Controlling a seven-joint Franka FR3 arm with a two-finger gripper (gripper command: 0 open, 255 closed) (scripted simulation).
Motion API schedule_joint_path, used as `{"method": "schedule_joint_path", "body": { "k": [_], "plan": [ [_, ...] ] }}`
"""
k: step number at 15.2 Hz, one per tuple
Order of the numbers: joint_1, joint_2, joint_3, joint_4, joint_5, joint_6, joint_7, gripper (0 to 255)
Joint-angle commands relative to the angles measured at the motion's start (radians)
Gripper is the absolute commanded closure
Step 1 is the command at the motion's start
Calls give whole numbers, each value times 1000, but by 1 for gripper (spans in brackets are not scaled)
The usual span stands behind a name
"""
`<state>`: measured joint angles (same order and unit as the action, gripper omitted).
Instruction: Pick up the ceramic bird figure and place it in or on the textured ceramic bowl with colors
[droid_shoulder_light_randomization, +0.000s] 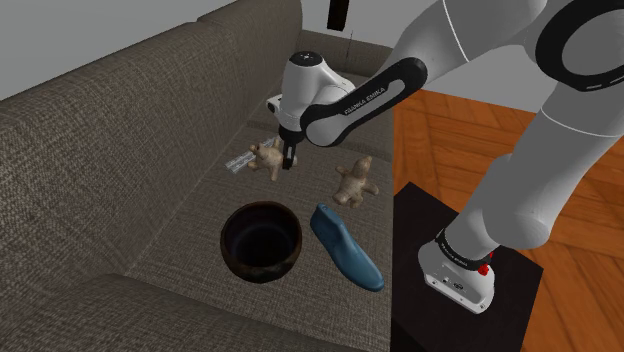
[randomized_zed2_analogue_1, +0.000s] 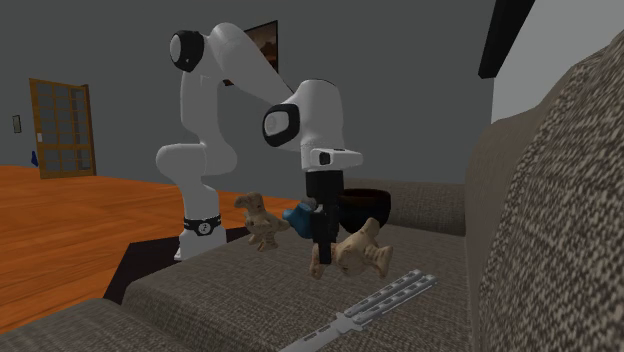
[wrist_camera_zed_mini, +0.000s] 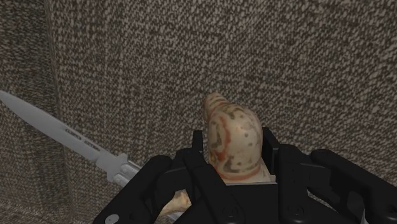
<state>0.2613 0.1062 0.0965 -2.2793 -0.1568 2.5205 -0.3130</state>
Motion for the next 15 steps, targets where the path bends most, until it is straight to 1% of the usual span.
{"method": "schedule_joint_path", "body": {
  "k": [1, 15],
  "plan": [
    [0, -9, 1, 3, 4, -13, -4, 255],
    [0, -121, 6, 76, 46, -194, -44, 255]
  ]
}}
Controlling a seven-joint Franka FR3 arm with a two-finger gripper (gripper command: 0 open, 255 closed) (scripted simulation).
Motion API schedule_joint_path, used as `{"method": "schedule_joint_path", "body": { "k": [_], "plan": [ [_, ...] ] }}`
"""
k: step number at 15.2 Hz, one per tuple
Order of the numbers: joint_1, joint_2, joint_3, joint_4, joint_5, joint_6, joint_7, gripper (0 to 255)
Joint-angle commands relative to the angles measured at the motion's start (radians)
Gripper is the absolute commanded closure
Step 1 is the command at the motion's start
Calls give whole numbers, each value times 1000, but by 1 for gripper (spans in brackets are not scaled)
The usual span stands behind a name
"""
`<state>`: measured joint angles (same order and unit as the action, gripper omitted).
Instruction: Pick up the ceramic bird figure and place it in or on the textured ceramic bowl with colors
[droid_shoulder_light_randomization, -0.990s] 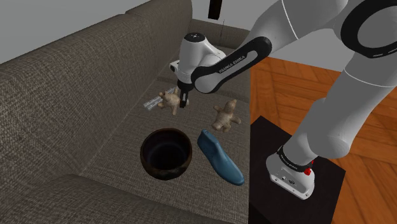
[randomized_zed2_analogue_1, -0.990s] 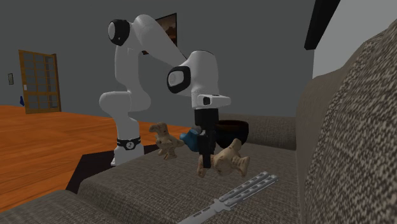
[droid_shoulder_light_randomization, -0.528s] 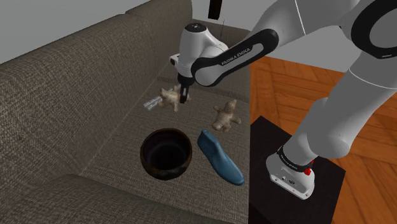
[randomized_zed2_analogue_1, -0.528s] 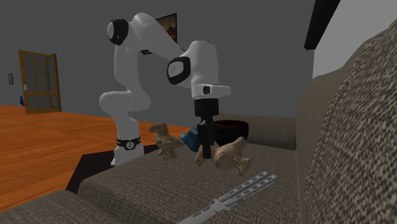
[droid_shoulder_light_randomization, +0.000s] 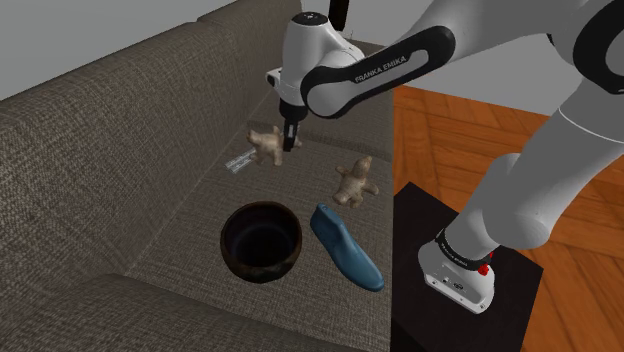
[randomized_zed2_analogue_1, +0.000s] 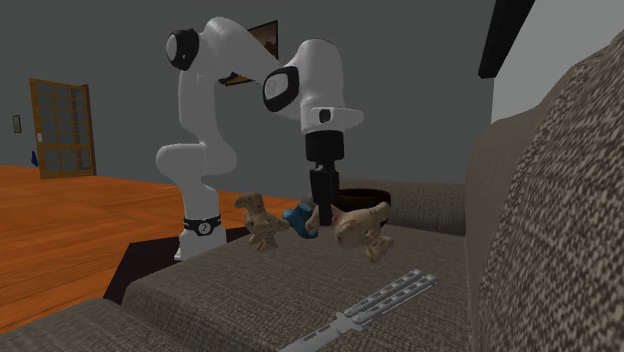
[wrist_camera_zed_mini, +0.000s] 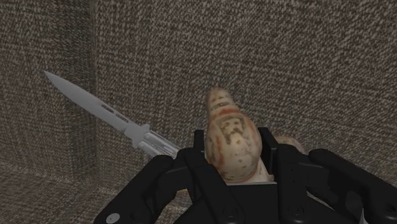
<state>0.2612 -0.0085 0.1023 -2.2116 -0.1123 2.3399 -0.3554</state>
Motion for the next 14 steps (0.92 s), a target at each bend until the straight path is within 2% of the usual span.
{"method": "schedule_joint_path", "body": {
  "k": [1, 14],
  "plan": [
    [1, -12, 1, 15, 4, -26, -4, 255],
    [2, -77, 0, 122, 25, -197, -28, 255]
  ]
}}
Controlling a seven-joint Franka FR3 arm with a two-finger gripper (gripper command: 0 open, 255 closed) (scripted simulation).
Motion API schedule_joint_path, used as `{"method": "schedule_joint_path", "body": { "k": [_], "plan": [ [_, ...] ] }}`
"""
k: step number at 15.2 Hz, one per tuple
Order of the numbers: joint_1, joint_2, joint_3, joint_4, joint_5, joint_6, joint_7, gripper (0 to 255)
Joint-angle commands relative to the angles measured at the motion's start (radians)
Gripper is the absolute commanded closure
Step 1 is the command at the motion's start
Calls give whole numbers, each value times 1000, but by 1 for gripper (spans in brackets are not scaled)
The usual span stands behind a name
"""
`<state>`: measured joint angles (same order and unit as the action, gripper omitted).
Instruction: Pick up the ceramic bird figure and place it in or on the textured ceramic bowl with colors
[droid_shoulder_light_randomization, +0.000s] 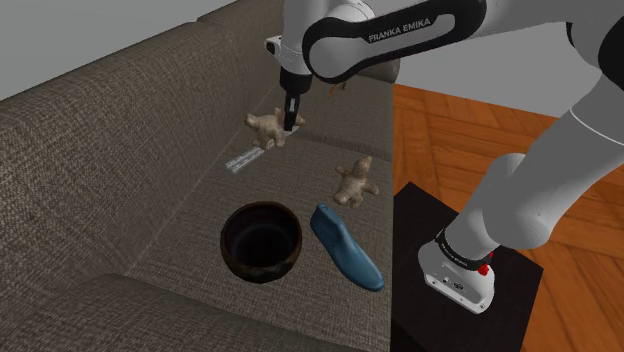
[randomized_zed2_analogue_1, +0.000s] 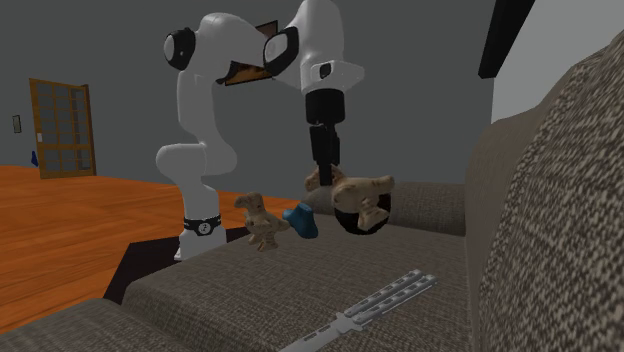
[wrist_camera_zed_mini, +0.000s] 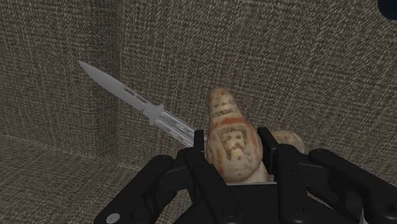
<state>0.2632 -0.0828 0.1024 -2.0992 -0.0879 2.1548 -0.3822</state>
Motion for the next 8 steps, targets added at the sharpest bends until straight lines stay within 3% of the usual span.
{"method": "schedule_joint_path", "body": {
  "k": [1, 8],
  "plan": [
    [0, -6, 0, 20, 2, -25, -3, 255],
    [1, -24, 0, 89, 8, -111, -12, 255]
  ]
}}
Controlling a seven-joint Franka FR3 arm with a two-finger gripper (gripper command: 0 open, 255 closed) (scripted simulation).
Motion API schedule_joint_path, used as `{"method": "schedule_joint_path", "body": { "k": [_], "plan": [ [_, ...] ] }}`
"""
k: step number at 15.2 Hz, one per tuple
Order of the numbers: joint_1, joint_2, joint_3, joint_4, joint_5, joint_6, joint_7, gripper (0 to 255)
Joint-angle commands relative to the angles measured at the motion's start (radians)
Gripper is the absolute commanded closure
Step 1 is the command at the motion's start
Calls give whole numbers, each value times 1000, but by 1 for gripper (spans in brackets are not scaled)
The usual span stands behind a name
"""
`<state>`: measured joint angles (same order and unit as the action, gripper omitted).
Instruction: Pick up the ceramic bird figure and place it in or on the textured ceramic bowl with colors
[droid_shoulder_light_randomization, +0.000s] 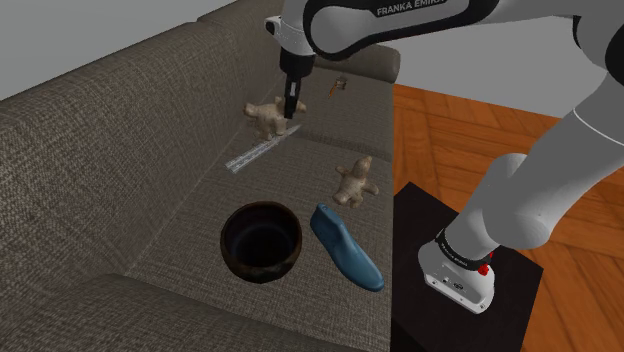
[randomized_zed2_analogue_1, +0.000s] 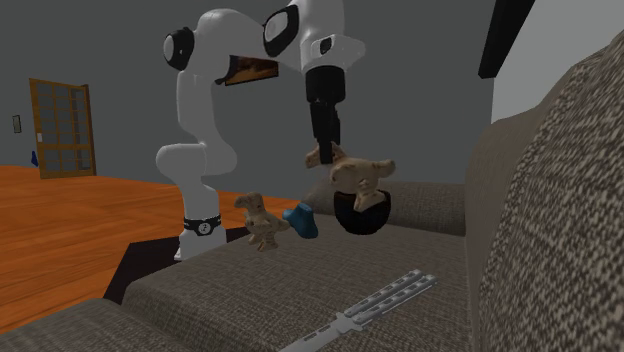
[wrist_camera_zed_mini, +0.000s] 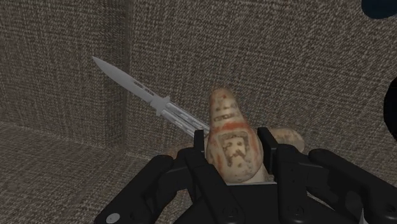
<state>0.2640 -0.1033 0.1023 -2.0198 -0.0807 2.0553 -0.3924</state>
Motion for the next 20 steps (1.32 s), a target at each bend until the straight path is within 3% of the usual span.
{"method": "schedule_joint_path", "body": {
  "k": [1, 10, 20],
  "plan": [
    [10, -20, 11, -9, 1, -12, 20, 255],
    [98, -138, 131, -124, 19, -29, 217, 255],
    [195, -180, 287, -144, 48, -68, 453, 255]
  ]
}}
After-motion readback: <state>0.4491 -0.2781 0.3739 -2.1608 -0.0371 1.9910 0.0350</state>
